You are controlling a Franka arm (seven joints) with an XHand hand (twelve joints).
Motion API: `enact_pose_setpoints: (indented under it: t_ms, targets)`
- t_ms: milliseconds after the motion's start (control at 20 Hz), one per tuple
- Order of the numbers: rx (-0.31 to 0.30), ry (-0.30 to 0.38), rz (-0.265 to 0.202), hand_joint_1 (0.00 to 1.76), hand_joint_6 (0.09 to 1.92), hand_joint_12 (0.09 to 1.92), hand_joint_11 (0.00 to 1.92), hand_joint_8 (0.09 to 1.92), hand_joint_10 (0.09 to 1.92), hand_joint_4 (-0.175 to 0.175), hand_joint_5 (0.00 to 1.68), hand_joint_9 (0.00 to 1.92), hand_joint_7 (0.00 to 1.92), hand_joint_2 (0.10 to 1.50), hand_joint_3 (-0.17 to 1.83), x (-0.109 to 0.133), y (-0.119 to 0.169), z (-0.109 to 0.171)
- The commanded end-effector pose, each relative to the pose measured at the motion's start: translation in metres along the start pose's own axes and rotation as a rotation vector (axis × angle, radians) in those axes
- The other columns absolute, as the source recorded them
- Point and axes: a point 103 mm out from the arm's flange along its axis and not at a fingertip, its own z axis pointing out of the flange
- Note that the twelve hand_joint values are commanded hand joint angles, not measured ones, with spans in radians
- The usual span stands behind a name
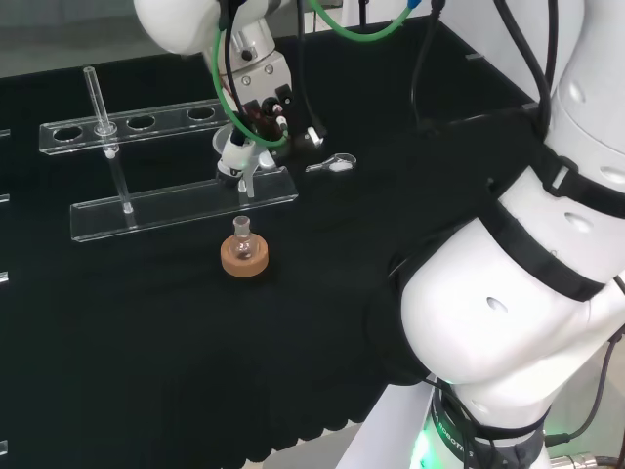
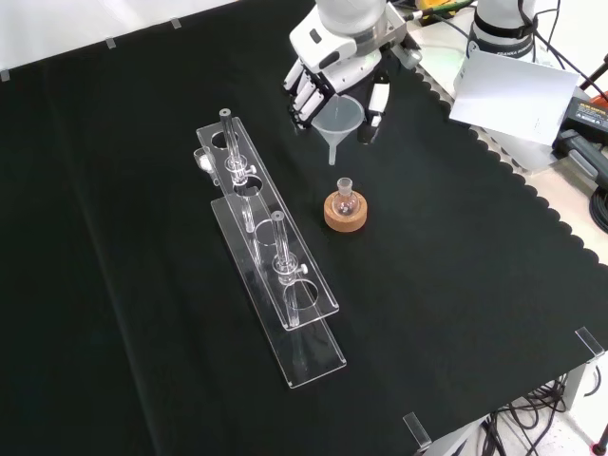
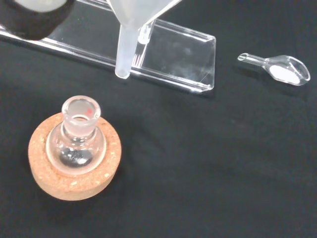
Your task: Place the funnel on the round-bottom flask.
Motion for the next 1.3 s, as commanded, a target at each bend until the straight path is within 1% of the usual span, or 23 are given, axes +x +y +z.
enact_pose_setpoints:
  t_ms: [50,650,800,950,1200,1300]
  targets:
    - [0.008,0.000,-0.002,0.76,0.68,1.24,0.64,0.65,0.43,-0.007,0.77,0.99,0.68,0.81,0.52,0.007,0.001,0.011]
    - [0.018,0.011,-0.010,0.76,0.69,1.24,0.64,0.66,0.44,-0.010,0.77,0.99,0.68,0.81,0.52,0.010,0.003,0.017]
    - [0.022,0.011,-0.011,0.76,0.69,1.24,0.64,0.66,0.44,-0.011,0.77,0.99,0.68,0.81,0.52,0.015,0.004,0.023]
    - [0.026,0.027,-0.016,0.76,0.69,1.24,0.64,0.66,0.44,-0.012,0.77,0.99,0.68,0.81,0.52,0.016,0.004,0.025]
    - [0.034,0.019,-0.025,0.76,0.69,1.24,0.64,0.66,0.44,-0.013,0.77,0.99,0.68,0.81,0.53,0.024,0.006,0.029]
    - [0.033,0.025,-0.029,0.76,0.69,1.24,0.64,0.66,0.44,-0.014,0.77,0.99,0.68,0.81,0.53,0.023,0.006,0.030]
